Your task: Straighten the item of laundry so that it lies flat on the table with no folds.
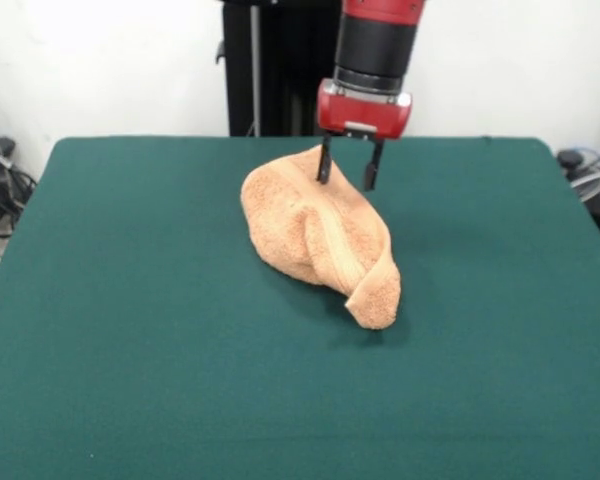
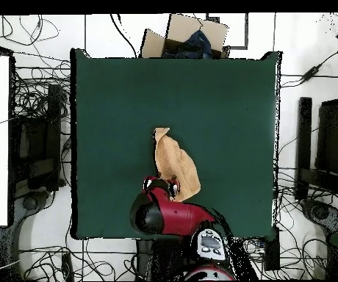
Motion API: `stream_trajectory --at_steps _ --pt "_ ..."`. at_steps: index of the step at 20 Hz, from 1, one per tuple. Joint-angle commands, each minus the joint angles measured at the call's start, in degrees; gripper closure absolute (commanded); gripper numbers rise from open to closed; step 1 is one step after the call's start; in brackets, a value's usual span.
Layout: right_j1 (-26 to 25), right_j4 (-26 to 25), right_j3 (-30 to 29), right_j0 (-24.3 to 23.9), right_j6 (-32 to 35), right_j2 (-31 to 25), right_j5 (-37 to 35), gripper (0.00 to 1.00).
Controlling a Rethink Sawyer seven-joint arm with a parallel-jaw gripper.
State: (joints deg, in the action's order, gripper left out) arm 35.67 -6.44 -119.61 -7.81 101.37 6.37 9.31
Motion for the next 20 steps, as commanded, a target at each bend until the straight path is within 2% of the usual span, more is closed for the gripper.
stream_trajectory --at_steps 1,12,20 --pt "0.2 3.1 2.9 0.9 8.5 2.0 -5.4 0.00" --pt "-0.5 2.1 3.6 0.7 7.7 3.2 -4.9 0.00" --pt "-9.9 -2.4 5.8 -6.0 8.6 -1.6 6.0 0.00"
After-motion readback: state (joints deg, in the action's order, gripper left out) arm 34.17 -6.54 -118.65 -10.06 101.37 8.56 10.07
